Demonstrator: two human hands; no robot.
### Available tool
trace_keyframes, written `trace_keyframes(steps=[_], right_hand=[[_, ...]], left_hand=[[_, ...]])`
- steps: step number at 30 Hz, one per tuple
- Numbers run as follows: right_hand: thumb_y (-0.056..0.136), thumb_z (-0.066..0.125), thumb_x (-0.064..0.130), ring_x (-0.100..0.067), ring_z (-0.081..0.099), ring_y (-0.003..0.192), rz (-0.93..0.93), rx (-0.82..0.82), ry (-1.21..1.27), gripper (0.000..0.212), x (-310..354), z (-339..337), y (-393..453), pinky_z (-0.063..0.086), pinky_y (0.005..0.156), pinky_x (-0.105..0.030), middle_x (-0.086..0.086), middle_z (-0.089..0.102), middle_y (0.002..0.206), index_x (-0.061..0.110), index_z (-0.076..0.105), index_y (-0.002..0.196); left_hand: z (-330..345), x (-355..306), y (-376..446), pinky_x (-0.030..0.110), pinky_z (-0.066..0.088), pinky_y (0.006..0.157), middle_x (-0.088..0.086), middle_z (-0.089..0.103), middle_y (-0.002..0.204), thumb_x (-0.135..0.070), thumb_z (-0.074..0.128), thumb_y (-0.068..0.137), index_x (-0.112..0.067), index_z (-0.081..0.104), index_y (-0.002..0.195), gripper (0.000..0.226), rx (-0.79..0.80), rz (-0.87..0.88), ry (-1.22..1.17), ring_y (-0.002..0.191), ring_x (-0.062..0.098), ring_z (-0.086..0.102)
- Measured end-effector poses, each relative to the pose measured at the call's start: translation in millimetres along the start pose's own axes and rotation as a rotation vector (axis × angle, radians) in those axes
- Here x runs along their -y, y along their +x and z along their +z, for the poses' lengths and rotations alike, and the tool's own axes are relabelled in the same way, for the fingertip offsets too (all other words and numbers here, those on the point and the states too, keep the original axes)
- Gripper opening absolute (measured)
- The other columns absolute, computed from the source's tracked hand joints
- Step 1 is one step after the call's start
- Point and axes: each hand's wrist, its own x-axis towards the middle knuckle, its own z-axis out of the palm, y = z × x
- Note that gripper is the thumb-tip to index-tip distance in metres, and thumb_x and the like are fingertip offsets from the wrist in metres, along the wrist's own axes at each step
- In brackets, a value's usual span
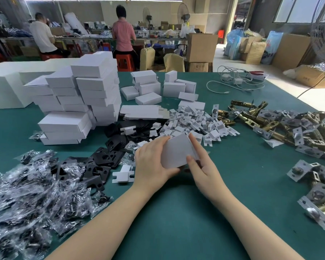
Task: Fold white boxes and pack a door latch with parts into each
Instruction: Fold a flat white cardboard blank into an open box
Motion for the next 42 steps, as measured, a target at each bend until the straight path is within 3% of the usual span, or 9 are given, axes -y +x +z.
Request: trace_keyframes(steps=[6,10,14,18,25,27,32,36,42], right_hand=[[0.094,0.063,0.014,-0.024,0.065,0.077,-0.029,-0.237,0.113,0.051,3,10,-1,0.055,0.084,-0.054,0.020,0.066,0.104,0.060,0.055,0.113],[0.090,0.069,0.016,-0.006,0.061,0.074,0.017,-0.263,0.154,0.047,3,7,-1,0.056,0.088,-0.042,0.015,0.070,0.086,0.059,0.065,0.109],[0.091,0.067,0.009,-0.012,0.066,0.110,-0.040,-0.282,0.122,0.046,7,9,1,0.051,0.099,-0.032,0.013,0.066,0.123,0.051,0.064,0.109],[0.092,0.067,0.020,-0.007,0.058,0.066,0.020,-0.192,0.108,0.051,0,10,1,0.047,0.069,-0.013,0.003,0.070,0.078,0.063,0.057,0.115],[0.094,0.060,0.026,-0.020,0.062,0.081,0.223,-0.498,0.187,0.031,-11,-15,14,0.054,0.083,-0.051,0.010,0.064,0.094,0.044,0.060,0.119],[0.095,0.058,0.027,-0.019,0.066,0.093,0.355,-0.598,0.285,0.032,-20,-31,19,0.057,0.082,-0.043,0.002,0.068,0.102,0.024,0.060,0.126],[0.096,0.059,0.026,-0.011,0.054,0.048,0.439,-0.559,0.472,0.008,-21,-39,21,0.046,0.044,-0.023,0.000,0.058,0.058,0.025,0.065,0.103],[0.096,0.057,0.039,-0.016,0.053,0.047,0.373,-0.361,0.134,0.017,-20,-31,16,0.044,0.046,-0.026,0.005,0.055,0.051,0.027,0.067,0.089],[0.100,0.050,0.034,-0.011,0.051,0.068,0.202,-0.280,-0.245,0.030,-17,-15,7,0.037,0.062,-0.011,0.001,0.063,0.072,0.018,0.062,0.078]], left_hand=[[5,2,0,0.032,0.029,0.103,-0.017,0.055,0.126,-0.053,0.078,0.056,-0.031,0.049,0.132,0.084,-0.005,-0.108,-0.099,0.117,0.008,0.049],[6,2,-1,0.031,0.031,0.102,-0.026,0.049,0.119,-0.059,0.076,0.056,-0.037,0.046,0.130,0.083,-0.019,-0.127,-0.115,0.113,0.006,0.049],[7,-1,-1,0.038,0.039,0.102,-0.017,0.057,0.123,-0.066,0.071,0.055,-0.030,0.050,0.130,0.085,-0.032,-0.128,-0.122,0.112,0.009,0.052],[4,-4,1,0.039,0.035,0.106,-0.017,0.054,0.129,-0.073,0.061,0.058,-0.024,0.051,0.134,0.092,0.000,-0.142,-0.109,0.119,0.010,0.049],[-5,-9,-5,0.027,0.038,0.106,-0.043,0.029,0.139,-0.060,0.050,0.082,-0.043,0.032,0.144,0.066,0.156,0.100,-0.247,0.129,-0.005,0.039],[-8,-11,-6,0.018,0.038,0.103,-0.050,0.022,0.139,-0.069,0.052,0.081,-0.058,0.020,0.142,0.070,0.203,0.120,-0.338,0.128,-0.012,0.038],[-1,-8,-7,0.008,0.037,0.099,-0.041,0.030,0.143,-0.052,0.072,0.074,-0.053,0.012,0.147,0.094,0.240,0.091,-0.401,0.122,-0.013,0.047],[6,-1,-7,0.015,0.044,0.097,-0.032,0.043,0.136,-0.040,0.072,0.081,-0.033,0.038,0.135,0.064,0.073,0.132,-0.417,0.115,-0.004,0.055],[2,-1,-1,0.009,0.047,0.080,-0.029,0.064,0.109,-0.046,0.076,0.075,-0.062,0.042,0.115,0.054,-0.010,-0.092,-0.589,0.098,-0.001,0.066]])
